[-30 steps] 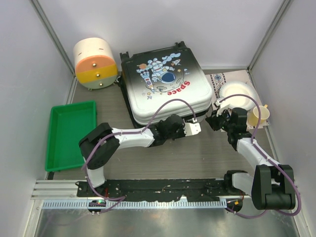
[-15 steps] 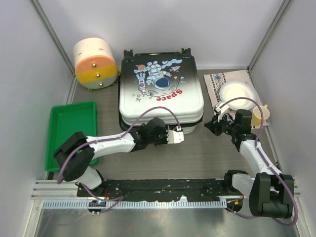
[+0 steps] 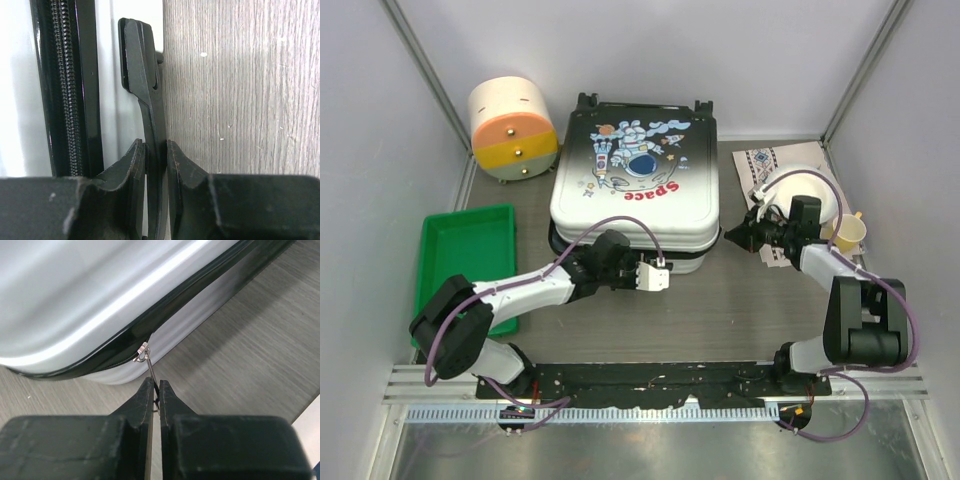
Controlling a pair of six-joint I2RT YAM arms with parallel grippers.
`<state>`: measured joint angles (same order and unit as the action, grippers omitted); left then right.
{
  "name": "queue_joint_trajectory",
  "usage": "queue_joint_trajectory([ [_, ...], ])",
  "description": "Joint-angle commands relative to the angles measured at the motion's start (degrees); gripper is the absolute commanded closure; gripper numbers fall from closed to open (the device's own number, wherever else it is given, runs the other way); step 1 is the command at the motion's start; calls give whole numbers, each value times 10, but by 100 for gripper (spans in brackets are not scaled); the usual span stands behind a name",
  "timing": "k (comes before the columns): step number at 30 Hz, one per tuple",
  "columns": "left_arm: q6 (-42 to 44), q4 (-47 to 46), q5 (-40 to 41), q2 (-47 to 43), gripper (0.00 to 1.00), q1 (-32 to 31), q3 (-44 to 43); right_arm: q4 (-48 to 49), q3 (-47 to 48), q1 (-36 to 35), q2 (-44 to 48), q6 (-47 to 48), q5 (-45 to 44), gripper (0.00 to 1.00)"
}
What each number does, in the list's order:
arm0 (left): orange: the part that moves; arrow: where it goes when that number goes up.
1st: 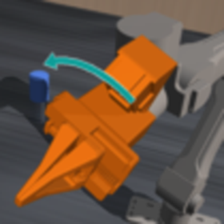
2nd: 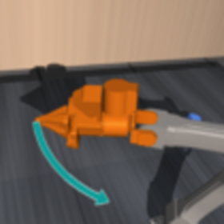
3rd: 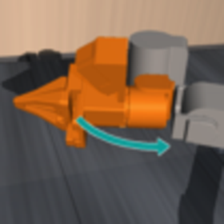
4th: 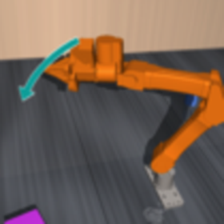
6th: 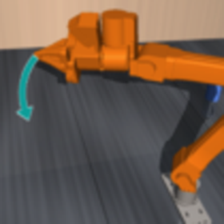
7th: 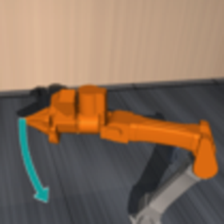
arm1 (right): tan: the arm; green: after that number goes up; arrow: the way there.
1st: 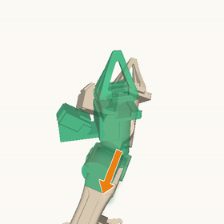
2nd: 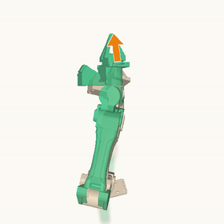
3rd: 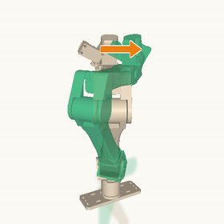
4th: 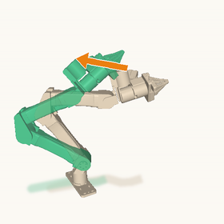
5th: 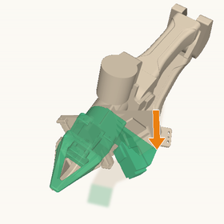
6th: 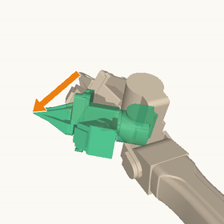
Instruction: Open, take out, and arrange the luggage
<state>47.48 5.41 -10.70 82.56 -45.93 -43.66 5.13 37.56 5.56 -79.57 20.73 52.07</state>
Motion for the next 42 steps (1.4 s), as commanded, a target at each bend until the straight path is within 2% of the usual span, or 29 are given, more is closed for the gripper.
queue_joint_trajectory([
  [1, 38, 159, 127, 26, 100, 43, 39, 103, 71, 22, -46, -15, -105, 99],
  [10, 56, 163, 114, 30, 100, 51, 45, 174, 145, -2, -147, -68, -132, 99],
  [17, 50, 181, 109, 30, 98, 53, 28, 167, 198, -6, -195, -92, -119, 99],
  [18, 36, 191, 93, 29, 91, 53, 17, 158, 198, -6, -190, -88, -116, 99],
  [19, 22, 214, 87, 22, 74, 52, -10, 142, 192, -5, -185, -75, -113, 99],
  [22, -36, 282, 41, -2, 50, 53, -87, 105, 179, 14, -168, -42, -100, 99],
  [23, -51, 298, -2, -13, 47, 52, -104, 96, 178, 20, -166, -36, -91, 99],
  [25, -74, 328, -51, -56, 34, 52, -142, 63, 182, 33, -162, -18, -86, 99],
  [27, -107, 335, -103, -87, 17, 52, -167, 54, 183, 50, -162, -9, -81, 99],
  [30, -178, 333, -101, -126, 12, 53, -194, 56, 196, 60, -177, 2, -88, 99],
  [31, -231, 331, -97, -130, 11, 62, -213, 55, 217, 60, -186, 1, -95, 99],
  [33, -281, 334, -97, -136, 10, 86, -231, 59, 244, 60, -214, -3, -112, 99],
  [35, -348, 335, -100, -129, 9, 141, -260, 65, 282, 60, -239, -26, -149, 73],
  [37, -393, 322, -88, -116, 7, 209, -294, 45, 317, 61, -245, -40, -171, 52],
  [40, -472, 305, -69, -61, 6, 300, -365, 18, 335, 61, -229, -61, -198, 41],
  [42, -527, 304, -56, -1, 6, 334, -435, -19, 348, 61, -210, -72, -212, 40],
])
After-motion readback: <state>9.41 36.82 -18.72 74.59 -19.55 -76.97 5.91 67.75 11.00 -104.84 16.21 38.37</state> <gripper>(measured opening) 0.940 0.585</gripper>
